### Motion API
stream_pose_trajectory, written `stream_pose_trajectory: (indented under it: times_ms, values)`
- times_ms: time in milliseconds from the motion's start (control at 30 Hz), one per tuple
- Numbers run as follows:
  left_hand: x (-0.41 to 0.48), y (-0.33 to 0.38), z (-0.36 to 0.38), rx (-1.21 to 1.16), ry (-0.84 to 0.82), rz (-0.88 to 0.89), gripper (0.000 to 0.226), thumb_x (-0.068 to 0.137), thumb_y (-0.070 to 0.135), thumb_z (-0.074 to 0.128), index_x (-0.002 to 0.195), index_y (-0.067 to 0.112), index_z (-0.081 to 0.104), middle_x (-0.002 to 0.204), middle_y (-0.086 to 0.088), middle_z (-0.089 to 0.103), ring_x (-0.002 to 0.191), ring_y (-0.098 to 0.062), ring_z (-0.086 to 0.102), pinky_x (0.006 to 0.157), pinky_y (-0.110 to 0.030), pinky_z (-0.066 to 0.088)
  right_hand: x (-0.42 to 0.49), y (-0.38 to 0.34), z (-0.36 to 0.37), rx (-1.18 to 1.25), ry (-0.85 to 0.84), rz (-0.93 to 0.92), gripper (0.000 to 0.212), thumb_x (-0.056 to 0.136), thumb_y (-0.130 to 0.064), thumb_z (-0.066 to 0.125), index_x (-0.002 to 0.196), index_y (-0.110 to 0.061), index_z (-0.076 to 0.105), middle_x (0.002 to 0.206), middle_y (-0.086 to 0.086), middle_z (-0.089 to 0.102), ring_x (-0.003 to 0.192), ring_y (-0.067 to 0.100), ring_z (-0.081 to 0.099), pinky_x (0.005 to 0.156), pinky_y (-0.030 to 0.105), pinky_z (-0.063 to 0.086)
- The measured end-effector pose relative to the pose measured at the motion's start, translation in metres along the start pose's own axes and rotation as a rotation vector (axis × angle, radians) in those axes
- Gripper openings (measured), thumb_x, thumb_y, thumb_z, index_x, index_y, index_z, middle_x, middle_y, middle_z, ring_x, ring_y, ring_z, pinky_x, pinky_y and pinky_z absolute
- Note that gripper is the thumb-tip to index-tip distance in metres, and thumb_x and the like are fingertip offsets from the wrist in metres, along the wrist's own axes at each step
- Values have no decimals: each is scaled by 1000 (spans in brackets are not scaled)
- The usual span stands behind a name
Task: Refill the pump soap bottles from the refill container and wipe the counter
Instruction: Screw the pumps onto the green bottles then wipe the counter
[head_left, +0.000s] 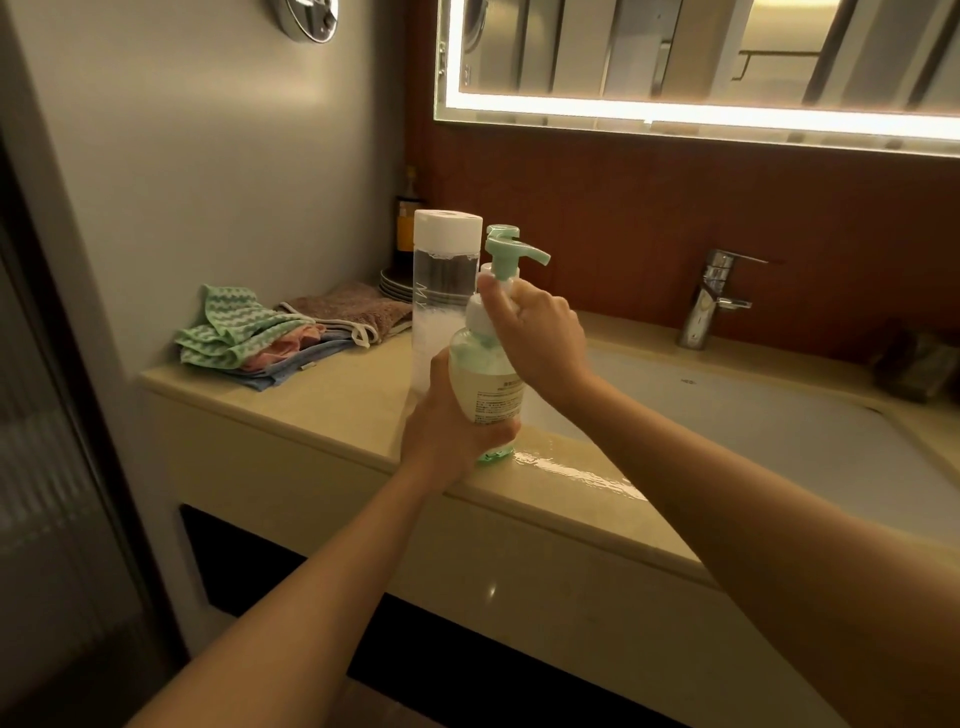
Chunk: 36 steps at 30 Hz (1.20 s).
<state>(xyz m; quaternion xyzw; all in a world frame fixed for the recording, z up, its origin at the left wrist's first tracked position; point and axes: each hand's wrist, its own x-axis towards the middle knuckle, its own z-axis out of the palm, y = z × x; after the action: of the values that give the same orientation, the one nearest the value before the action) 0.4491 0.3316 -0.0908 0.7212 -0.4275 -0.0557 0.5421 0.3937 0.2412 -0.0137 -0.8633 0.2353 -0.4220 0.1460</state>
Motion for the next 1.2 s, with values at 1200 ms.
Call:
stream_pose_trajectory:
  times_ms: [1200]
  values:
    - [-2, 3, 0, 23, 12, -21, 86, 67, 29, 80, 132, 22, 24, 118, 2, 53, 104, -18, 52, 74, -25, 38, -10, -9, 10, 208, -30, -3, 48, 93, -48, 38, 124, -12, 46, 108, 7, 63, 93, 23, 61, 79, 47, 52]
